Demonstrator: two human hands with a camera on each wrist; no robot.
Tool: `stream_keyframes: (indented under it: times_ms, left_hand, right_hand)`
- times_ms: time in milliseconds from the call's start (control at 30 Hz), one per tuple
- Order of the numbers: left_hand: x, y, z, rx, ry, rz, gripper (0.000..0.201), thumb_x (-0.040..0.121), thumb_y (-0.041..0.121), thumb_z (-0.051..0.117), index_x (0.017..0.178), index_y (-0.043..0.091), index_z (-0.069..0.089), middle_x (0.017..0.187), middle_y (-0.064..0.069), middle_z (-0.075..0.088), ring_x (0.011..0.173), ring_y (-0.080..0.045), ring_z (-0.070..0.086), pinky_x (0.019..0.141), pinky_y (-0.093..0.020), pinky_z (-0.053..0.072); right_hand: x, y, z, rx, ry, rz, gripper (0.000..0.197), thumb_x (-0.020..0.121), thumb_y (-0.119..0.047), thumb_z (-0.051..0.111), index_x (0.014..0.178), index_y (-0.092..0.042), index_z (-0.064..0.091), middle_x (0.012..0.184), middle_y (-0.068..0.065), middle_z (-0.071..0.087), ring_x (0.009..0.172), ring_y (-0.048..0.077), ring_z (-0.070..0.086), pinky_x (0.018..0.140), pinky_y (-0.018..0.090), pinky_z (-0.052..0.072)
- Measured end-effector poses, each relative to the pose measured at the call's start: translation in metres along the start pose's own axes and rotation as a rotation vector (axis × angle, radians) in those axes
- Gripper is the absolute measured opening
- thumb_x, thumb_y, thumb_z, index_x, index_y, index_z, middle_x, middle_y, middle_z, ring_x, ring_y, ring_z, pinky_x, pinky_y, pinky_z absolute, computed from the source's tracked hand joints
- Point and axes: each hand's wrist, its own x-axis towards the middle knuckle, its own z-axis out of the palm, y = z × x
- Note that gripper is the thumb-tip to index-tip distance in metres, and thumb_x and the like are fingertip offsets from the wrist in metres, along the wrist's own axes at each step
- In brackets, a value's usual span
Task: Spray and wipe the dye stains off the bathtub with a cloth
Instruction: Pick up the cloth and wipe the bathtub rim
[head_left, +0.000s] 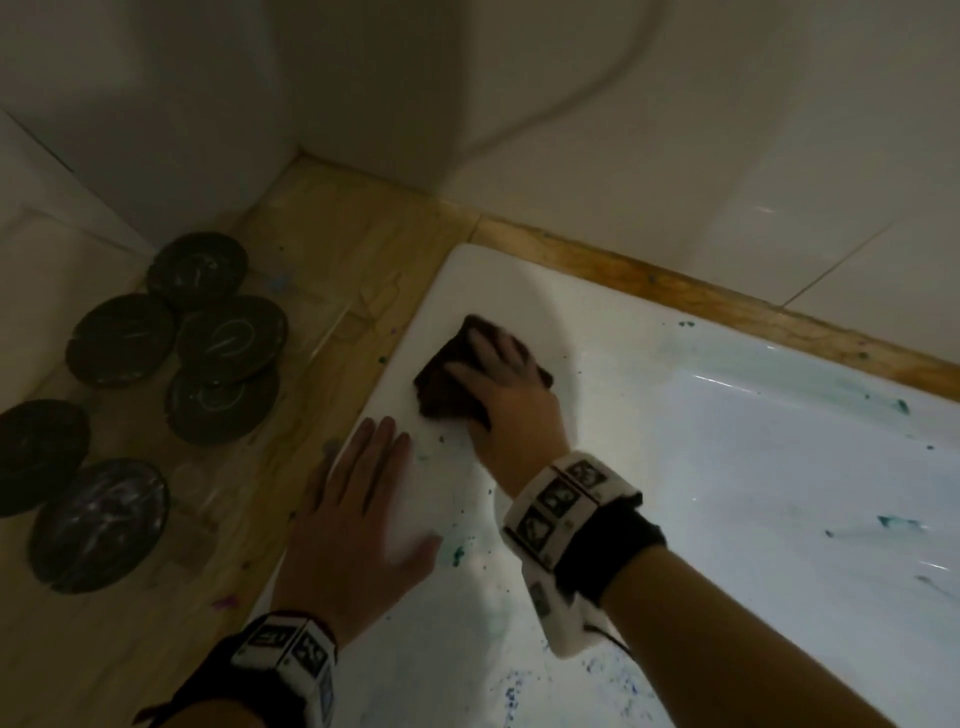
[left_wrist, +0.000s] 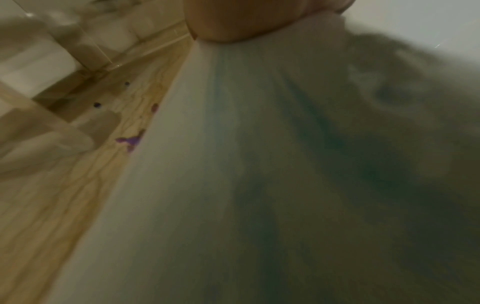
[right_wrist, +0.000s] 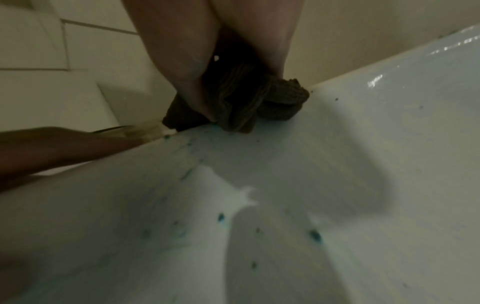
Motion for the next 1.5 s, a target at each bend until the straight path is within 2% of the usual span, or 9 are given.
stream_keyframes:
  times_ms: [167, 333, 467, 633, 733, 1000, 1267, 1400, 1500]
  left_hand:
    - [0.001, 0.000, -0.003, -0.012, -0.015, -0.014, 0.089, 0.076, 0.066, 0.041, 0.146, 0.014, 0.022, 0.153, -0.003, 0.021, 0.141, -0.020, 0.018, 0.113, -0.039, 0.012]
    - [0.000, 0.000, -0.001, -0.010, 0.007, 0.003, 0.088, 0.076, 0.063, 0.042, 0.145, 0.012, 0.024, 0.153, -0.004, 0.020, 0.141, -0.020, 0.018, 0.113, -0.040, 0.013]
    - [0.001, -0.001, -0.001, 0.004, 0.003, -0.010, 0.089, 0.076, 0.064, 0.042, 0.146, 0.012, 0.022, 0.154, -0.003, 0.019, 0.141, -0.018, 0.015, 0.115, -0.037, 0.009]
    - [0.000, -0.001, 0.001, -0.017, -0.009, -0.008, 0.089, 0.074, 0.063, 0.044, 0.144, 0.010, 0.026, 0.152, -0.006, 0.024, 0.139, -0.022, 0.024, 0.110, -0.043, 0.020]
    - [0.002, 0.000, -0.001, -0.023, -0.011, -0.013, 0.089, 0.076, 0.063, 0.042, 0.146, 0.013, 0.022, 0.154, -0.003, 0.019, 0.141, -0.019, 0.018, 0.111, -0.042, 0.018]
    - [0.001, 0.000, -0.001, -0.022, 0.038, 0.003, 0.088, 0.075, 0.063, 0.044, 0.144, 0.011, 0.026, 0.153, -0.004, 0.021, 0.141, -0.019, 0.017, 0.113, -0.038, 0.011]
    - [0.000, 0.000, -0.001, -0.032, 0.043, -0.002, 0.089, 0.074, 0.063, 0.045, 0.144, 0.012, 0.025, 0.151, -0.006, 0.025, 0.139, -0.021, 0.023, 0.109, -0.043, 0.021]
    - [0.001, 0.001, -0.002, -0.011, 0.033, -0.004, 0.088, 0.076, 0.064, 0.043, 0.145, 0.012, 0.026, 0.153, -0.003, 0.019, 0.141, -0.018, 0.014, 0.113, -0.039, 0.011]
    - [-0.001, 0.000, 0.000, -0.006, 0.020, -0.016, 0.088, 0.077, 0.064, 0.042, 0.146, 0.011, 0.026, 0.154, -0.002, 0.017, 0.142, -0.017, 0.013, 0.113, -0.040, 0.012]
  right_hand:
    - [0.004, 0.027, -0.040, 0.074, 0.394, -0.079, 0.040, 0.076, 0.003, 0.059, 0.111, -0.014, 0.068, 0.123, 0.011, 0.062, 0.110, 0.029, 0.061, 0.098, 0.034, 0.041]
    - [0.027, 0.068, -0.068, -0.103, 0.184, 0.322, 0.050, 0.089, -0.007, 0.051, 0.136, -0.022, 0.047, 0.150, 0.003, 0.031, 0.138, 0.025, 0.029, 0.111, 0.031, 0.022]
    - [0.014, 0.028, -0.026, -0.095, 0.092, 0.119, 0.054, 0.087, -0.005, 0.048, 0.137, -0.024, 0.044, 0.154, 0.005, 0.020, 0.144, 0.028, 0.011, 0.117, 0.040, 0.012]
    - [-0.004, 0.001, -0.020, -0.018, -0.101, -0.094, 0.053, 0.087, 0.000, 0.048, 0.134, -0.025, 0.048, 0.152, -0.001, 0.028, 0.142, 0.021, 0.022, 0.116, 0.033, 0.021]
    - [0.014, 0.019, -0.055, 0.157, 0.208, 0.010, 0.043, 0.090, -0.003, 0.050, 0.127, -0.023, 0.055, 0.133, -0.001, 0.054, 0.124, 0.018, 0.049, 0.105, 0.014, 0.028]
    - [0.077, 0.035, -0.039, -0.229, -0.042, 0.267, 0.059, 0.092, -0.051, 0.040, 0.146, -0.032, 0.023, 0.157, 0.003, 0.001, 0.144, 0.029, -0.006, 0.116, 0.048, 0.001]
    - [0.027, 0.013, -0.019, -0.158, -0.131, -0.238, 0.042, 0.092, -0.015, 0.052, 0.133, -0.025, 0.050, 0.151, 0.000, 0.031, 0.141, 0.023, 0.022, 0.115, 0.036, 0.017]
    - [0.054, 0.034, -0.056, 0.164, 0.224, -0.029, 0.032, 0.094, -0.015, 0.051, 0.125, -0.020, 0.059, 0.128, 0.004, 0.058, 0.119, 0.024, 0.053, 0.106, 0.034, 0.038]
    - [0.078, 0.027, -0.066, -0.103, -0.053, 0.219, 0.047, 0.094, -0.041, 0.045, 0.139, -0.027, 0.040, 0.147, 0.002, 0.034, 0.136, 0.026, 0.030, 0.110, 0.039, 0.028]
